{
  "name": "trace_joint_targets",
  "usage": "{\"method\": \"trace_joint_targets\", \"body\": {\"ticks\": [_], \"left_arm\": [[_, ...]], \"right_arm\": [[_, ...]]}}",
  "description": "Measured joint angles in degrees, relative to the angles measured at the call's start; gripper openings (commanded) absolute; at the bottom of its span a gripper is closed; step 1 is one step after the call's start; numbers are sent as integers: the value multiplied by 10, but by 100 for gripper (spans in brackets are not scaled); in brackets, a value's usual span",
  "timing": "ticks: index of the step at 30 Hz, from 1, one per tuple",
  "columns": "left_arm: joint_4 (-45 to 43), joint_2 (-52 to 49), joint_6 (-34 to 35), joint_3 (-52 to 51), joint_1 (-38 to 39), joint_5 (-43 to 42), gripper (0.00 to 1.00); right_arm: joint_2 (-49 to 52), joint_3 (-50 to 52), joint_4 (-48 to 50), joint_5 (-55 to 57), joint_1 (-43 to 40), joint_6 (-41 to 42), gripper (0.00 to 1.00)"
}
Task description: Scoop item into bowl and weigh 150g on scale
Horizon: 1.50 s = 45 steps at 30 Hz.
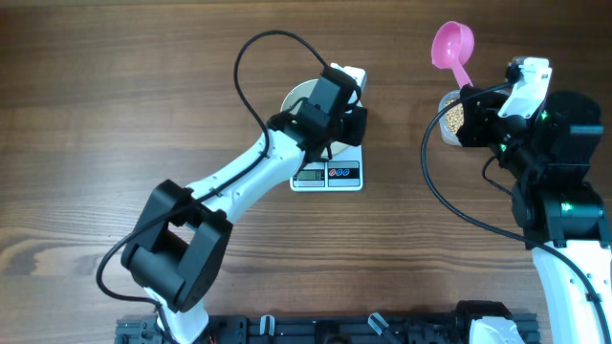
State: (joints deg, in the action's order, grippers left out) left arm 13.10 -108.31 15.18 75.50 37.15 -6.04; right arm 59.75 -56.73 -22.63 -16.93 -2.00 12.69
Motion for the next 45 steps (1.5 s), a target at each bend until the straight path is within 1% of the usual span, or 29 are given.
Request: {"method": "trace_joint_targets", "body": {"ticks": [10, 25, 33, 36, 40, 43, 45], "left_arm": [[3, -17, 15, 0, 3, -1, 4], [-12, -17, 15, 0, 15, 2, 4], [-5, -11, 15, 1, 15, 74, 4], [19, 21, 15, 9, 15, 97, 4], [75, 114, 13, 27, 19, 111, 4], [161, 188, 0, 45, 38, 118, 4], [218, 210, -8, 51, 59, 122, 4]], "right_arm": [[0, 0, -5, 0, 0, -10, 4], [0, 0, -5, 0, 0, -11, 4], [0, 0, -6, 0, 0, -11, 4], [0, 0, -6, 0, 0, -11, 4], [0, 0, -6, 0, 0, -11, 4], [0, 0, -7, 0, 0, -11, 4], [0, 0, -7, -1, 0, -11, 4]]}}
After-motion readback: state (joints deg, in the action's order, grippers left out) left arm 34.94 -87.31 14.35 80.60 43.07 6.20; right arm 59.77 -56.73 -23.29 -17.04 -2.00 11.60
